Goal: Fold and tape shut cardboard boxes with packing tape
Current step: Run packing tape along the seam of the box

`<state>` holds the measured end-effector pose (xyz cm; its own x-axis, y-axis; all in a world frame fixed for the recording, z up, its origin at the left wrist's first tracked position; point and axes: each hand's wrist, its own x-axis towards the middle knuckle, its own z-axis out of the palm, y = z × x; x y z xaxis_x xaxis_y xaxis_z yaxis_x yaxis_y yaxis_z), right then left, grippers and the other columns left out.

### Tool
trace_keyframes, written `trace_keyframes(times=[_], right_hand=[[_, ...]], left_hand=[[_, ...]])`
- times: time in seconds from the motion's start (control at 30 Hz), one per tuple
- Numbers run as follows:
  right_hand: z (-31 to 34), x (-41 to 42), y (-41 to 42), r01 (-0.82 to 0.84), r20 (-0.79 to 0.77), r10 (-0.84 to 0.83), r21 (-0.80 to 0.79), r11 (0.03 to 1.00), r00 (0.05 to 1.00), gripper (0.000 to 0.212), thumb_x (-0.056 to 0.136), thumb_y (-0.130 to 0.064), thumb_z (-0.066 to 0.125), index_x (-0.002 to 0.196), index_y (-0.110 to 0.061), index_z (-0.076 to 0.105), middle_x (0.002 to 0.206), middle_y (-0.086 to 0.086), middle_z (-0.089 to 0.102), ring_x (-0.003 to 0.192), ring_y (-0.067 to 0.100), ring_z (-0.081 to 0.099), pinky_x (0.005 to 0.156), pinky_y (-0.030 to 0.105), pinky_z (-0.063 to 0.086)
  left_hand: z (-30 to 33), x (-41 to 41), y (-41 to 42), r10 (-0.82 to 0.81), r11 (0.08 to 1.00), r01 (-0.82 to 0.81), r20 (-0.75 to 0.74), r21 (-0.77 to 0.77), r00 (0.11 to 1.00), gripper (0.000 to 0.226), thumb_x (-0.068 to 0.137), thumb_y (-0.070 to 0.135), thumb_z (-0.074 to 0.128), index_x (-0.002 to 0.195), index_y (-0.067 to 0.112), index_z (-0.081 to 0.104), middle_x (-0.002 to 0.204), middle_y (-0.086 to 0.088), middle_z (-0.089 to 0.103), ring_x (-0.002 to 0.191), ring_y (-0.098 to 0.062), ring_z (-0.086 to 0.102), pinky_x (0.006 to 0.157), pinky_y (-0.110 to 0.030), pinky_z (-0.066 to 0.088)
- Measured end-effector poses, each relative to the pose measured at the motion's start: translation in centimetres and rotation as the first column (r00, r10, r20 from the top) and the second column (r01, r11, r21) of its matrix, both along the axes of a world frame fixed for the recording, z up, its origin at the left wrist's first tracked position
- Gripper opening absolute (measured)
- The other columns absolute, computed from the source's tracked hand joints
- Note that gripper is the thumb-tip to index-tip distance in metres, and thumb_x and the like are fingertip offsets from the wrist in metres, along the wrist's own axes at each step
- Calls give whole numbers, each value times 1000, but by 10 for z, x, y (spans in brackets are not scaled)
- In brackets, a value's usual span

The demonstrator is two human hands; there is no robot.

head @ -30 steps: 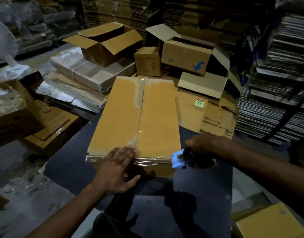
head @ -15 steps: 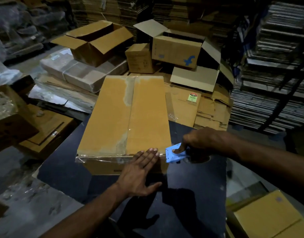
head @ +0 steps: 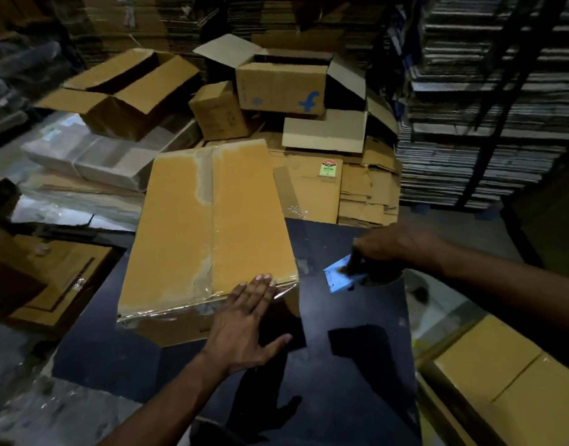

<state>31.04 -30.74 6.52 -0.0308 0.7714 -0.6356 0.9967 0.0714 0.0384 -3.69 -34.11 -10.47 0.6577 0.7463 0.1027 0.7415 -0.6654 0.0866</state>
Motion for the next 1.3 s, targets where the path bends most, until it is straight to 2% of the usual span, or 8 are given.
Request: trace_keyframes(times=[0.13,0.23,0.4,0.53,0.83,0.93,1.03,1.3], right_hand=[[-30,-16,-4,-186,33,186,5,983,982,35,97,-42,75,131,-33,70,109,-7,76,98,16,74,80,34,54],[-49,-19,-1,-236,-14,236,-29,971,972,65,92,-12,74,148,-42,60,122,-4,69,106,23,69,76,34,50],[-70,-34,4,-222,-35,226,86,971,974,43,96,-32,76,138,-36,66,121,-2,71,108,28,68,90,39,58],[-67,-48,9,-197,-45,200,61,979,979,46,99,-25,72,140,-45,65,96,-18,60,78,17,59,81,37,52],[-94,-41,14,-115,-48,121,109,987,992,21,101,-42,72,121,-35,69,110,-17,61,87,16,56,110,53,44],[-118,-29,5,-101,31,98,85,991,995,32,106,-40,64,85,-17,54,100,-4,53,101,24,56,115,47,38],[-144,-15,-2,-124,-71,122,-31,992,990,6,102,-31,70,106,-30,74,116,-7,61,96,21,61,97,36,49],[-189,4,-12,7,-353,-40,-95,995,935,57,91,-7,68,136,-41,72,123,-9,65,105,23,65,95,37,58]], left_hand=[[19,1,-1,18,998,-19,-18,-61,1000,109,95,94,29,176,21,19,183,4,9,169,-12,4,136,-45,15],[37,6,7,1,997,-2,-17,-72,1000,101,93,93,37,168,25,42,181,2,24,168,-17,18,134,-48,23],[52,18,41,-117,993,117,-5,-13,993,70,92,80,60,131,24,75,156,-2,62,148,-25,53,117,-50,46],[59,24,66,-216,968,216,13,-126,976,56,100,61,57,146,30,68,161,1,58,145,-25,56,114,-49,50],[58,59,112,-457,883,414,-204,-221,866,52,88,34,57,137,29,75,165,-10,50,142,-38,46,103,-51,51],[60,67,124,-473,881,428,-339,-201,814,53,91,44,45,135,41,74,173,-1,41,145,-37,39,106,-53,45],[61,75,134,-485,874,440,-385,-204,785,47,95,43,48,134,55,70,177,4,32,154,-35,29,121,-62,28],[61,116,149,-524,847,451,-583,-280,621,60,88,34,45,139,47,72,179,10,28,163,-28,13,125,-71,1]])
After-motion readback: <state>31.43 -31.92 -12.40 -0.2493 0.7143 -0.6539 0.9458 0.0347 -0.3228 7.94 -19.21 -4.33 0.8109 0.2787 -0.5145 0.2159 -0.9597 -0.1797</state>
